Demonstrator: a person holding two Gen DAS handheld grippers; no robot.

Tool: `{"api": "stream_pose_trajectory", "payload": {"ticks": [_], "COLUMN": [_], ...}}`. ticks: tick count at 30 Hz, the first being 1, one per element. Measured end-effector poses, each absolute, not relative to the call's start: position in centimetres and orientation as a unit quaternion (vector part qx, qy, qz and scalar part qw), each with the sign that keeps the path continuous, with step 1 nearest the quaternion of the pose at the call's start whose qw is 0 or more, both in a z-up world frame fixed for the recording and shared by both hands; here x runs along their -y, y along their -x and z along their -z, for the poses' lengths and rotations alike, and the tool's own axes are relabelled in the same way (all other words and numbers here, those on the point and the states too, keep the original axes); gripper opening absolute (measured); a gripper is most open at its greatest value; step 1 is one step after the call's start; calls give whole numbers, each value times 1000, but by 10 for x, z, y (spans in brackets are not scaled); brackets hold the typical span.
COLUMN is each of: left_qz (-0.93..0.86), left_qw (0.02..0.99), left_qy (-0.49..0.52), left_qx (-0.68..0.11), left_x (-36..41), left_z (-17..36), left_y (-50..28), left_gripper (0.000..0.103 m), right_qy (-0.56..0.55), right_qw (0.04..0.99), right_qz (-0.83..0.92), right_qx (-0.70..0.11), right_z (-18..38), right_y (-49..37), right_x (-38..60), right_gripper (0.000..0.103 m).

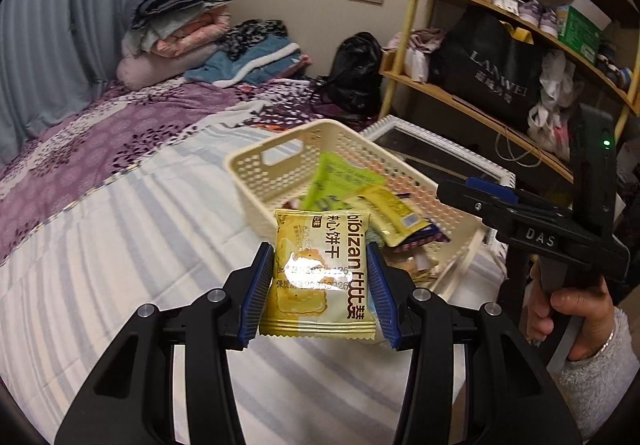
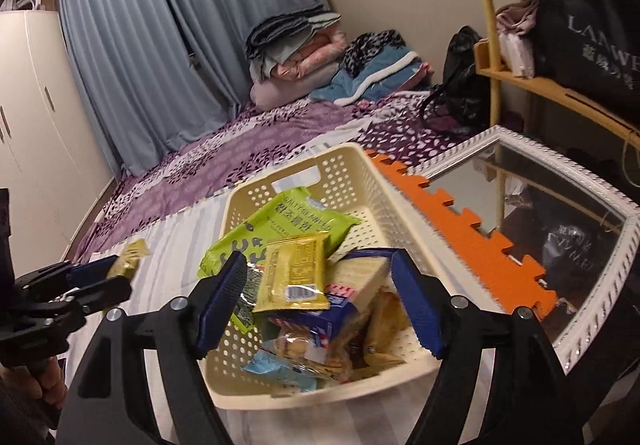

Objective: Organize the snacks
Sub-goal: 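Open the right gripper over the basket while the left lowers its sachet in, then open the left gripper to drop the biozan sachet into the basket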

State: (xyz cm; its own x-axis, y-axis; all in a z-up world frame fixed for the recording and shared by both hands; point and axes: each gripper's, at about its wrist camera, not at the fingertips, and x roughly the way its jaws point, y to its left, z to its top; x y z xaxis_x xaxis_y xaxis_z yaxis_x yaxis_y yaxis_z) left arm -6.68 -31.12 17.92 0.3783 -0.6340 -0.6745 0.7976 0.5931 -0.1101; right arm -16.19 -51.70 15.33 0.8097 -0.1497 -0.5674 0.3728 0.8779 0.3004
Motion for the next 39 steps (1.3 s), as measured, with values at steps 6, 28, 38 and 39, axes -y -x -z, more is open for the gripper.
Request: {"api": "stream_pose_trajectory", "payload": {"ticks": [6,28,38,39], "left_qz": [465,484,439,434], "left_qw": [803,784,815,818], "left_qy": [-132,-159,-190,-193], "left_qx": [-349,-353,-326,-324], "left_x": [354,388,367,366], "left_z": [-166,-134,-152,-153], "left_y": [74,78,82,82], "left_gripper": [48,86,100,100], "right_qy": [-202,-220,-211,-210], "right_qw": [928,920,916,916], "right_qz": [166,186,192,192], "right_qx": [-267,-267,-282,-285], "right_z": [-148,-134,-138,-138], "right_y": [187,202,204,204], "right_x": [526,533,526,524], "right_gripper": [75,84,96,98]}}
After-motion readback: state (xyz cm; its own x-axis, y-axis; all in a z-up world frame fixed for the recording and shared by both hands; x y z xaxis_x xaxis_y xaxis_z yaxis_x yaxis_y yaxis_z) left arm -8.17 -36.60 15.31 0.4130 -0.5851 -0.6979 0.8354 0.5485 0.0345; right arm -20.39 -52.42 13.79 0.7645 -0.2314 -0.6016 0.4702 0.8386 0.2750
